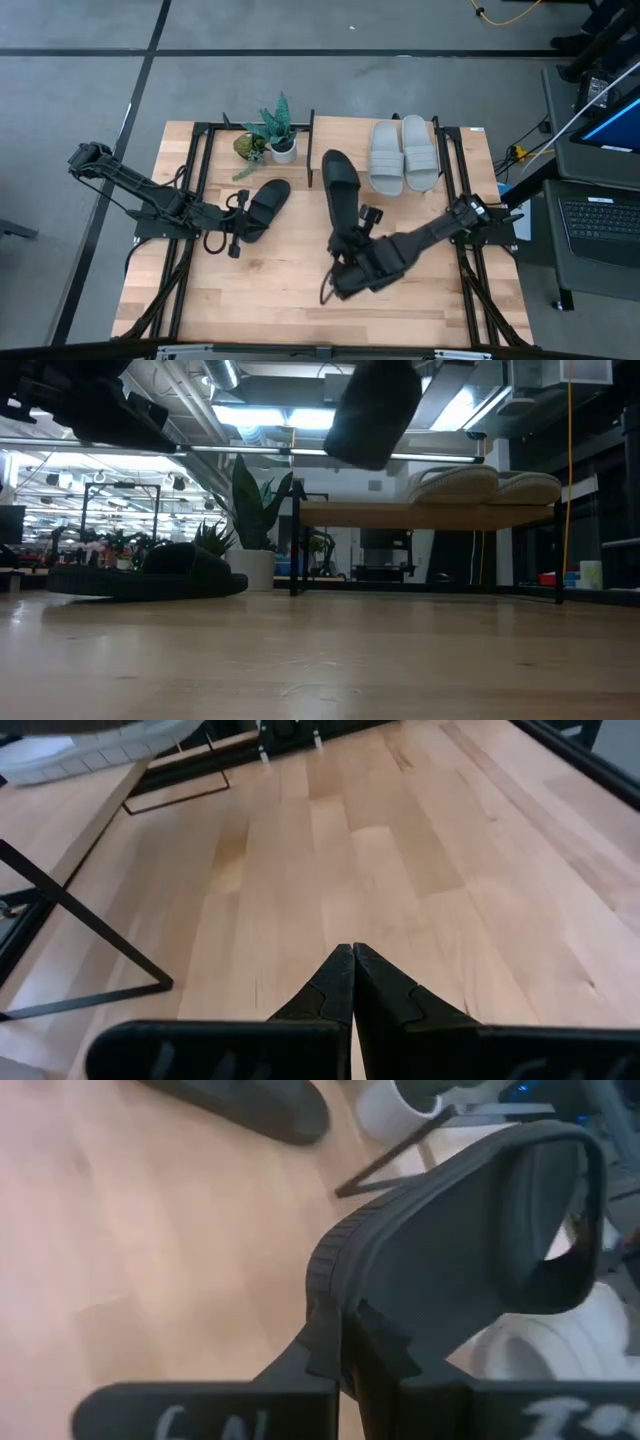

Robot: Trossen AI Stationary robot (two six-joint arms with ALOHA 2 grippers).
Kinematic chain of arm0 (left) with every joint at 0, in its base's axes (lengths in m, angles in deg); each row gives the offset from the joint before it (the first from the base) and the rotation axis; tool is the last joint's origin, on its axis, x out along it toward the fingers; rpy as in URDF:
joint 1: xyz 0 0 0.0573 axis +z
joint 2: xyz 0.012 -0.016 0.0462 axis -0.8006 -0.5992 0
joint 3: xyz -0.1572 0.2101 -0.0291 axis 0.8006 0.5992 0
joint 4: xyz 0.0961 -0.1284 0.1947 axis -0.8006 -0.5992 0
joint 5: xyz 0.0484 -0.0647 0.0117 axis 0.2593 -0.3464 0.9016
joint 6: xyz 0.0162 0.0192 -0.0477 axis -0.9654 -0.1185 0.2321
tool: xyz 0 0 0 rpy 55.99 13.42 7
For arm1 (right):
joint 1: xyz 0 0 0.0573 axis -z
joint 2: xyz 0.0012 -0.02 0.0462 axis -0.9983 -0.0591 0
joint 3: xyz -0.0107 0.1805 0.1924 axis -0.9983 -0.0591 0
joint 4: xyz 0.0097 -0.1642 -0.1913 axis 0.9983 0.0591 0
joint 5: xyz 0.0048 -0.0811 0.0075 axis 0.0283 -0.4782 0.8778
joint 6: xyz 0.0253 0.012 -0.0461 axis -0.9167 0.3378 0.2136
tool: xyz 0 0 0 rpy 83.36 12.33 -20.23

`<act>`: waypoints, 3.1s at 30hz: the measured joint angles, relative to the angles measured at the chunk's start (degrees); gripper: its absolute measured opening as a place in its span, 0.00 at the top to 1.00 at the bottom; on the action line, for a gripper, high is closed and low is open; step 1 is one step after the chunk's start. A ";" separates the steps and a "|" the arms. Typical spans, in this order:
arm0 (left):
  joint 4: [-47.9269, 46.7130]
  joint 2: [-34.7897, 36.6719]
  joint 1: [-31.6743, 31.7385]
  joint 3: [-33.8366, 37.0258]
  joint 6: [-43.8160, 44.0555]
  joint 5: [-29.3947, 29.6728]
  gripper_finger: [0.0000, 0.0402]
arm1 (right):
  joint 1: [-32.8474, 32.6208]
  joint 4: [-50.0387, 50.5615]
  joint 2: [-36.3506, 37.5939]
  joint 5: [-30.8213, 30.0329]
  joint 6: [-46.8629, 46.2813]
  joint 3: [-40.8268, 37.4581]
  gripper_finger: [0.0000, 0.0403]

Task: Pick and place slides into the shelf
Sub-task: Put the right black slipper on the shelf

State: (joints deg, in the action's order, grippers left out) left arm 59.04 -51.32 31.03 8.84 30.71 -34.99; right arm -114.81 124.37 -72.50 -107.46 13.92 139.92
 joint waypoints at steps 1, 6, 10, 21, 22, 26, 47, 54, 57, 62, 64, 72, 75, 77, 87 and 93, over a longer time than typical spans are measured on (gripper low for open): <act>0.32 0.01 0.00 0.00 -0.02 0.00 1.00 | 0.83 0.10 0.02 0.01 0.76 -0.17 0.97; 0.54 0.00 0.00 0.00 -0.35 0.02 1.00 | 5.09 0.10 0.00 -0.13 4.89 0.14 0.97; 0.54 0.00 0.02 0.00 -0.35 0.23 1.00 | 8.81 0.05 0.00 -0.03 6.30 0.20 0.97; 0.46 0.00 0.02 0.00 -0.31 0.33 1.00 | 15.86 0.11 0.00 3.86 11.01 0.17 0.97; 0.45 0.00 0.02 0.00 -0.31 0.31 1.00 | 16.28 0.03 0.00 3.99 11.17 -0.04 0.97; 0.39 0.00 0.02 0.00 -0.31 0.33 1.00 | 17.69 0.14 -0.01 5.09 11.31 -0.22 0.97; 0.39 0.00 0.02 0.00 0.07 0.31 1.00 | 22.16 -0.10 -0.51 7.67 11.28 -9.02 0.97; 0.41 0.00 0.02 0.00 0.07 0.31 1.00 | 22.37 -0.34 -0.51 7.59 12.24 -9.42 0.97; 0.41 0.00 0.02 0.00 0.05 0.31 1.00 | 22.42 -0.36 -0.51 7.59 12.32 -9.42 0.97; 0.41 0.00 0.02 0.00 0.04 0.31 1.00 | 22.42 -0.36 -0.51 7.59 12.40 -9.42 0.97; 0.41 0.00 0.02 0.00 0.04 0.31 1.00 | 22.42 -0.36 -0.51 7.59 12.40 -9.42 0.97; 0.41 0.00 0.02 0.00 0.04 0.28 1.00 | 22.46 -0.41 -0.51 6.19 12.13 -9.42 0.97; 0.41 0.00 0.02 0.00 0.04 0.28 1.00 | 22.47 -0.41 -0.51 6.04 12.20 -9.42 0.97; 0.41 0.00 0.02 0.00 0.04 0.28 1.00 | 22.48 -0.41 -0.51 6.00 12.24 -9.42 0.97; 0.39 0.00 0.02 0.00 0.07 0.28 1.00 | 24.41 -0.48 -0.48 5.82 13.74 -9.44 0.97; 0.37 0.01 0.02 0.00 0.04 0.28 1.00 | 25.20 -0.51 -0.48 5.82 14.11 -9.44 0.97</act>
State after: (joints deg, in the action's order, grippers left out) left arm 59.41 -51.31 31.06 8.84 30.76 -34.71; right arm -89.62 123.86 -72.98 -101.63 28.03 130.48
